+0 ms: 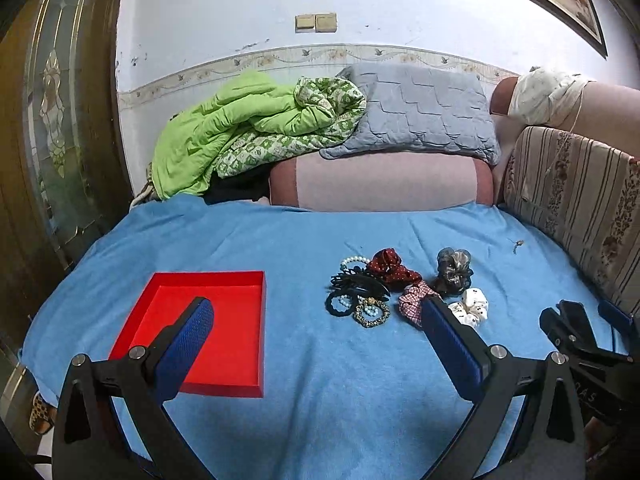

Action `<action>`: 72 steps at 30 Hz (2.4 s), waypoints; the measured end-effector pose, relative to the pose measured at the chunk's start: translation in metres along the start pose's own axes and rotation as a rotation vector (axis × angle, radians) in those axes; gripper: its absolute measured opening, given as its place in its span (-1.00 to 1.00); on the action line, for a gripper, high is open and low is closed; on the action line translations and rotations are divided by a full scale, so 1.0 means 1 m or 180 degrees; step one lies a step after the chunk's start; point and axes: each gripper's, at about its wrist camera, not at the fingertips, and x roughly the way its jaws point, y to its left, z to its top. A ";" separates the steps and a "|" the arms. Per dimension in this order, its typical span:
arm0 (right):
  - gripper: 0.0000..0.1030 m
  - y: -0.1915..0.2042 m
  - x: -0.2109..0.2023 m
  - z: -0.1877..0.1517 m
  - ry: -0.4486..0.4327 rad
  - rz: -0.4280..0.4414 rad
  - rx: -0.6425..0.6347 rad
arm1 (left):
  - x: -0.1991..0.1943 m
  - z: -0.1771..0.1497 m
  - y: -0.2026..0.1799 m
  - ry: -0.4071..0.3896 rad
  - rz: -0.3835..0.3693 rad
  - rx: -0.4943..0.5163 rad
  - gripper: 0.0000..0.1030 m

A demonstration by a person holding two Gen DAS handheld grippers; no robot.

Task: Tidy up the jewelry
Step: 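Move both tools toward the pile of hair accessories, then grasp the red polka-dot scrunchie with the left tool while the right tool grasps the white cherry scrunchie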

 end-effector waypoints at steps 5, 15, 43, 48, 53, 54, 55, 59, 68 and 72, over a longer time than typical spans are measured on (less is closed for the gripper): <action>0.98 0.005 0.000 -0.003 0.0036 0.0034 -0.0051 | 0.003 -0.002 0.004 0.0067 -0.0015 -0.0038 1.00; 0.98 0.011 0.006 -0.005 0.0139 0.0112 -0.0142 | 0.016 -0.008 0.006 0.0174 -0.0103 -0.0056 1.00; 0.98 0.000 0.082 -0.028 0.0673 0.0142 -0.0020 | 0.100 -0.044 0.001 0.0951 -0.0042 0.0075 1.00; 0.98 -0.007 0.098 -0.029 0.0742 0.0153 0.0011 | 0.112 -0.043 0.003 0.1009 -0.0016 0.0110 1.00; 0.98 -0.014 0.113 -0.025 0.0743 0.0166 0.0011 | 0.124 -0.030 0.011 0.0958 0.0002 0.0102 1.00; 0.98 -0.014 0.115 -0.024 0.0741 0.0172 0.0011 | 0.127 -0.025 0.011 0.0945 -0.0003 0.0111 1.00; 0.98 -0.015 0.120 -0.022 0.0741 0.0188 0.0013 | 0.131 -0.021 0.012 0.0936 -0.0014 0.0118 1.00; 0.97 -0.018 0.135 -0.015 0.0737 0.0248 0.0027 | 0.153 0.003 0.007 0.0893 -0.0193 0.0103 1.00; 0.63 -0.023 0.187 -0.011 0.0946 0.0422 0.0122 | 0.239 0.040 -0.036 0.1009 -0.0540 0.0232 1.00; 0.58 -0.027 0.204 -0.017 0.1049 0.0503 0.0208 | 0.280 0.042 -0.060 0.1113 -0.0626 0.0387 1.00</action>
